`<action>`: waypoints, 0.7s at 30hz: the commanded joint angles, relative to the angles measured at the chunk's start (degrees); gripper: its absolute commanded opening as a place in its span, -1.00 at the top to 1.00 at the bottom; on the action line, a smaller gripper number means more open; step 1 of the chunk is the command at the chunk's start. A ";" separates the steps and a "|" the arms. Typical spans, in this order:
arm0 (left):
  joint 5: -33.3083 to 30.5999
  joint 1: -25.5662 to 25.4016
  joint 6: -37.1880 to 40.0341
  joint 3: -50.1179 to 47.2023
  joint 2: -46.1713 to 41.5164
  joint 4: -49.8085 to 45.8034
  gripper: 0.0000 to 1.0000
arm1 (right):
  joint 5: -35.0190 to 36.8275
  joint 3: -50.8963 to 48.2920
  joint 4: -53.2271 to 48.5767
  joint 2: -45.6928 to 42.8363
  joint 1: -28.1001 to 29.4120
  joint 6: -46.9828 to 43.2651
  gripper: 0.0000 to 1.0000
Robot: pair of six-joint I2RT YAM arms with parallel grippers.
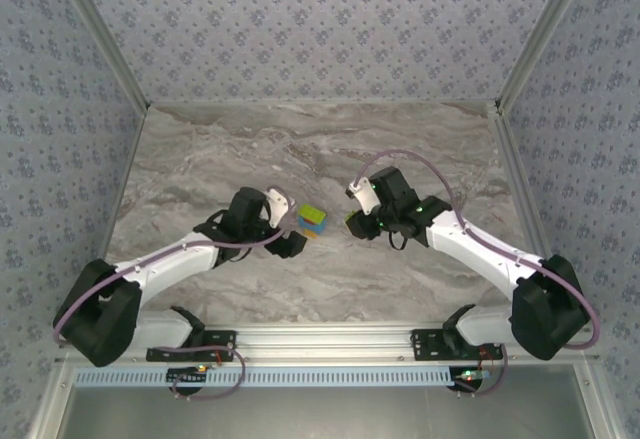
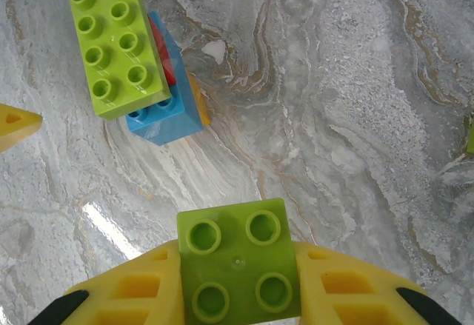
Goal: Assemble a carrot with lego
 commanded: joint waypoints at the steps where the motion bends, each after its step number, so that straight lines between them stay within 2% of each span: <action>1: -0.08 -0.37 2.40 3.55 1.74 0.80 -0.95 | -1.67 -0.51 0.26 0.79 -0.35 -0.77 0.46; 21: 3.08 -0.53 5.37 11.68 13.54 0.78 -0.95 | -2.78 0.12 -0.13 1.85 -0.68 -1.65 0.46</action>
